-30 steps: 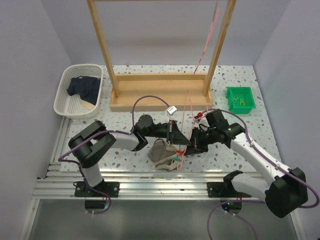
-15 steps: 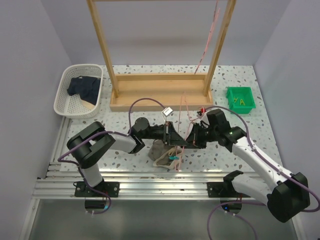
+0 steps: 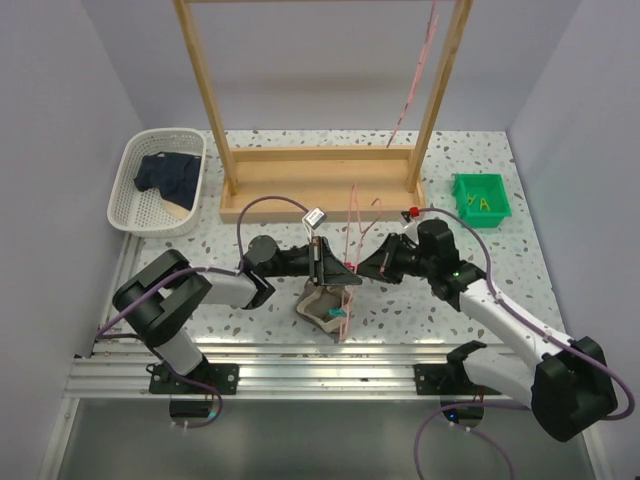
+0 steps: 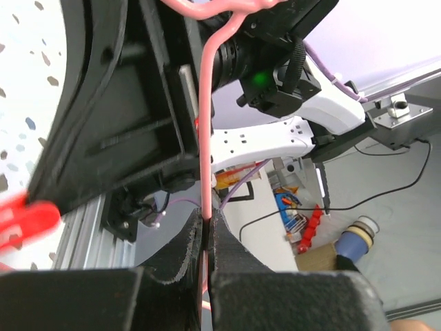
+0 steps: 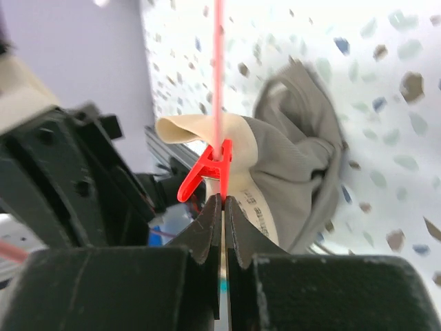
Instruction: Remove the underwear clipped to the hanger
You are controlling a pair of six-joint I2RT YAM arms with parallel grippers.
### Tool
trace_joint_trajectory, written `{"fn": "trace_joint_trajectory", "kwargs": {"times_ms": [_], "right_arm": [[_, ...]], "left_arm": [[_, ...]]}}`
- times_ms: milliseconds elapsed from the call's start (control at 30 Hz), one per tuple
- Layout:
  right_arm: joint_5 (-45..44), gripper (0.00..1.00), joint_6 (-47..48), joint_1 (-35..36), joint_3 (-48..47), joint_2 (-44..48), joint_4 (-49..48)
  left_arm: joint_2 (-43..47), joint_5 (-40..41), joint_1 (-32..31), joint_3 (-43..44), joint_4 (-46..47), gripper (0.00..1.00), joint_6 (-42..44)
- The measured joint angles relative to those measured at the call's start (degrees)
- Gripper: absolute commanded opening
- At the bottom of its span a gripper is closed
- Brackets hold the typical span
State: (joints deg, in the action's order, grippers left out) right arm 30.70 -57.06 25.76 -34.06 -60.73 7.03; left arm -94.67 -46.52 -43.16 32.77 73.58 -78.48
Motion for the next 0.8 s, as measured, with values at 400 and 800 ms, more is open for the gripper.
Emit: {"fn": "trace_joint_trajectory", "kwargs": {"times_ms": [400, 800], "right_arm": [[1.88, 0.0, -8.61, -8.33, 6.12, -4.2, -17.27], [1.4, 0.09, 1.36, -9.42, 4.33, -5.01, -1.44]], "left_arm": [[3.63, -0.35, 4.31, -9.22, 1.95, 0.0, -4.94], [-0.2, -0.87, 6.62, -12.61, 2.36, 0.0, -5.05]]}}
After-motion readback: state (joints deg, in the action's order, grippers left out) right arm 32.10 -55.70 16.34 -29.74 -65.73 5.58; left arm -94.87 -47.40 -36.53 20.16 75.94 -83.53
